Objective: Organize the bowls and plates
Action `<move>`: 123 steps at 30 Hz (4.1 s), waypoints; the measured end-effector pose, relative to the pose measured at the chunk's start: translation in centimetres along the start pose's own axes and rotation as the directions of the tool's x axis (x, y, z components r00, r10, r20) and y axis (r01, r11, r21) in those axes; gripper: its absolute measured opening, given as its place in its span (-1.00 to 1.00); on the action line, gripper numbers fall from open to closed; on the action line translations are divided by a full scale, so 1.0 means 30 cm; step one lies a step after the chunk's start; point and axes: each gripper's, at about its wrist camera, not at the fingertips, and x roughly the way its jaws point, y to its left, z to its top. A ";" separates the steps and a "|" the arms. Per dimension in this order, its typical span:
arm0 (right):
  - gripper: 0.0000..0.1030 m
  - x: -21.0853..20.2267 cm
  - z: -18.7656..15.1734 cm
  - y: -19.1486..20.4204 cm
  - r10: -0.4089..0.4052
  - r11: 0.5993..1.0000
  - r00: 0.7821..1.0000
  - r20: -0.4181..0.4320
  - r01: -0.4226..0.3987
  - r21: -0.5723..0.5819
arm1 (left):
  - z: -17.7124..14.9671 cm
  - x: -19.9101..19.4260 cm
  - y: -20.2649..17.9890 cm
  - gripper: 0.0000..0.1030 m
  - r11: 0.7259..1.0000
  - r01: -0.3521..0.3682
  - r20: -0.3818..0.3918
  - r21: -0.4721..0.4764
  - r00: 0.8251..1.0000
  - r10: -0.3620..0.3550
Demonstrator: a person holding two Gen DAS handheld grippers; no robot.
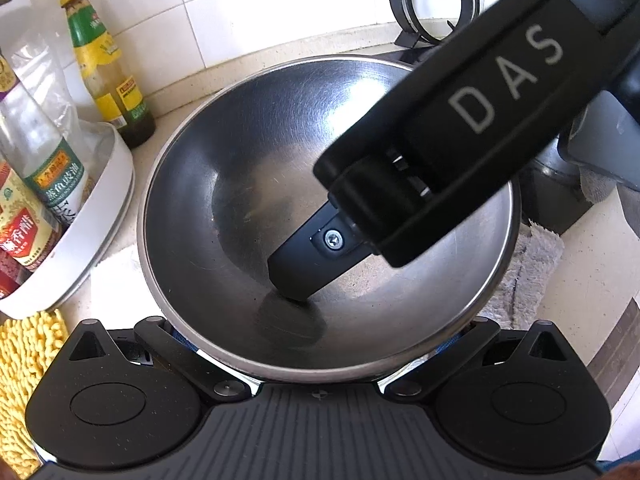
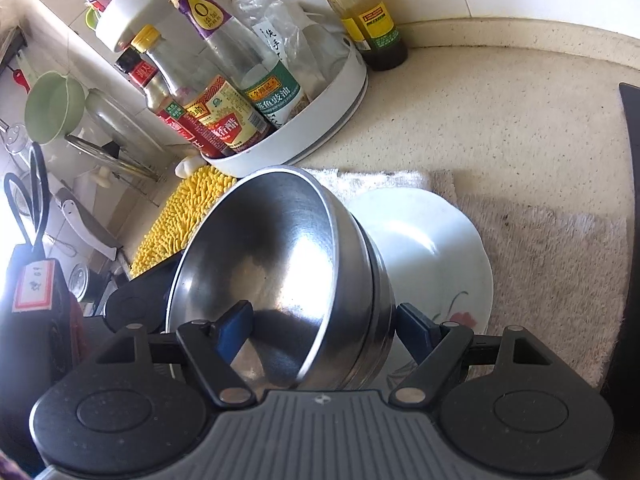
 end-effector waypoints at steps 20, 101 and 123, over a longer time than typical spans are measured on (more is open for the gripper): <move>0.59 0.017 0.034 -0.006 -0.010 0.999 1.000 0.024 0.011 -0.049 | 0.090 0.134 0.147 1.00 1.000 -0.008 0.000 -0.016 1.000 0.008; 0.83 -0.215 -0.405 0.324 -0.318 0.933 0.831 0.456 0.361 -0.008 | -0.165 -0.355 0.198 1.00 0.807 -0.209 0.099 -0.552 0.945 0.312; 0.83 -0.228 -0.406 0.341 -0.300 0.936 0.831 0.468 0.351 -0.022 | -0.163 -0.381 0.186 1.00 0.813 -0.252 0.125 -0.524 0.922 0.366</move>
